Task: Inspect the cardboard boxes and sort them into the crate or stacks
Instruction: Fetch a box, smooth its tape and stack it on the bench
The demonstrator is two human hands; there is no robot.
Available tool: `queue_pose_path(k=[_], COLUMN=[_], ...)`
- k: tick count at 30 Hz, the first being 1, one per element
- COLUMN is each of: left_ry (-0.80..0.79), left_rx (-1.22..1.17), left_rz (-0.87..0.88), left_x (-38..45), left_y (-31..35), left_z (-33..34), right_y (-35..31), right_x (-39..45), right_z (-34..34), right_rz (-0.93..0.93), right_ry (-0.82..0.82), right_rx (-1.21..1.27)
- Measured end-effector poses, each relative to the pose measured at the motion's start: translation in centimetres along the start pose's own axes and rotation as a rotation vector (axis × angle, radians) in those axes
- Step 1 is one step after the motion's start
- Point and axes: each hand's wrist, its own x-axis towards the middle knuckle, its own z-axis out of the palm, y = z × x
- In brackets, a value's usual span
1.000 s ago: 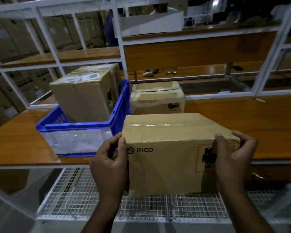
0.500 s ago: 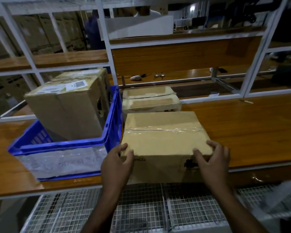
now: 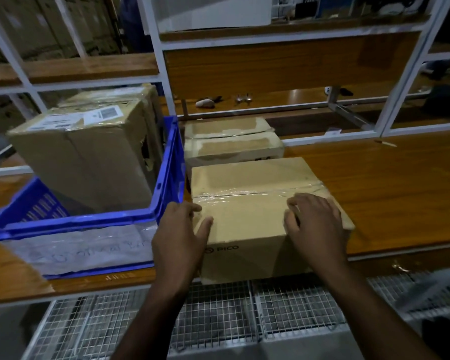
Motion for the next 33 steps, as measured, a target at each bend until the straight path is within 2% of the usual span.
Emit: queue_pose_path(k=[3, 6, 8, 11, 15, 20, 27, 33], left_ry=[0.0, -0.246, -0.395, -0.458, -0.434, -0.433, -0.446, -0.21], left_rx=[0.103, 0.095, 0.257, 0.379, 0.393, 0.378, 0.378, 0.135], left_rz=[0.151, 0.277, 0.327, 0.323, 0.318, 0.305, 0.262, 0.289], left_x=[1.1, 1.3, 1.0, 0.9, 0.8, 0.8, 1.5, 5.7], left_y=[0.9, 2.7, 3.4, 3.5, 3.3, 3.5, 4.4, 4.2], left_z=[0.9, 1.9, 2.8, 3.4, 3.9, 3.6, 2.9, 3.5], right_y=[-0.2, -0.5, -0.6, -0.4, -0.2, 0.2, -0.3, -1.9], right_x=[0.5, 0.5, -0.1, -0.3, 0.7, 0.9, 2.2, 5.4], right_z=[0.3, 0.5, 0.8, 0.8, 0.7, 0.8, 0.7, 1.5], right_rz=[-0.075, -0.154, -0.209, -0.218, -0.215, -0.268, -0.261, -0.295], right_ry=[-0.019, -0.039, -0.054, -0.084, -0.099, -0.193, -0.177, -0.226], right_rx=[0.062, 0.116, 0.072, 0.06, 0.083, 0.038, 0.041, 0.016])
